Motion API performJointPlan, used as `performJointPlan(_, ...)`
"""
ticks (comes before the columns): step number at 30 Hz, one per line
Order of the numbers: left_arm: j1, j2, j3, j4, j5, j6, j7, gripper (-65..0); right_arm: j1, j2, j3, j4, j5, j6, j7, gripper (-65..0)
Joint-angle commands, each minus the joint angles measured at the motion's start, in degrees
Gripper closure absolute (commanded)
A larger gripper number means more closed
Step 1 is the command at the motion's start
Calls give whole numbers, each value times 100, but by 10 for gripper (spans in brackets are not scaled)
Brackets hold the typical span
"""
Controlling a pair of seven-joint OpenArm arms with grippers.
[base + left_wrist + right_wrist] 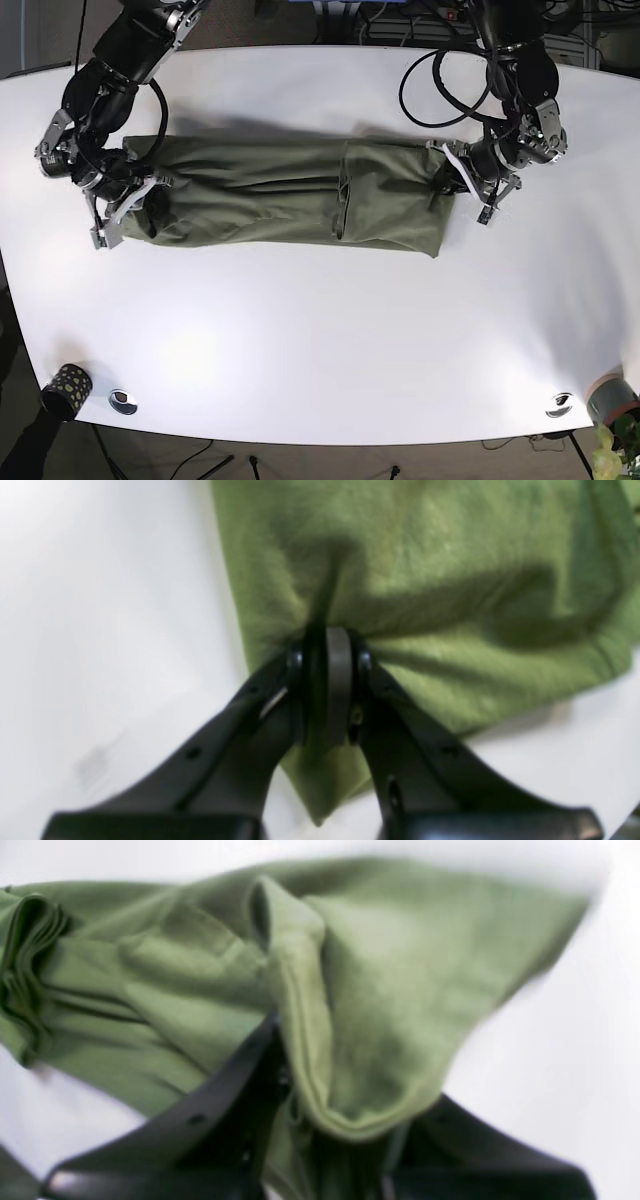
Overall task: Fold the T-shirt properly
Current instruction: 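Fold the strip end held by the right gripper toward the left gripper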
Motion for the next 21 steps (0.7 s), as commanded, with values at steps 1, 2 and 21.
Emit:
performJointPlan(1, 16, 56, 129, -127, 359, 60, 258, -43, 13, 133, -360, 832, 18, 6, 150, 0)
performJointPlan(2, 16, 100, 217, -136, 368, 60, 258, -43, -57, 142, -518, 1087, 18, 6, 150, 0)
performJointPlan(21, -169, 680, 1113, -39, 377, 60, 249, -43, -330, -1150, -2188, 2195, -26, 6, 158, 0)
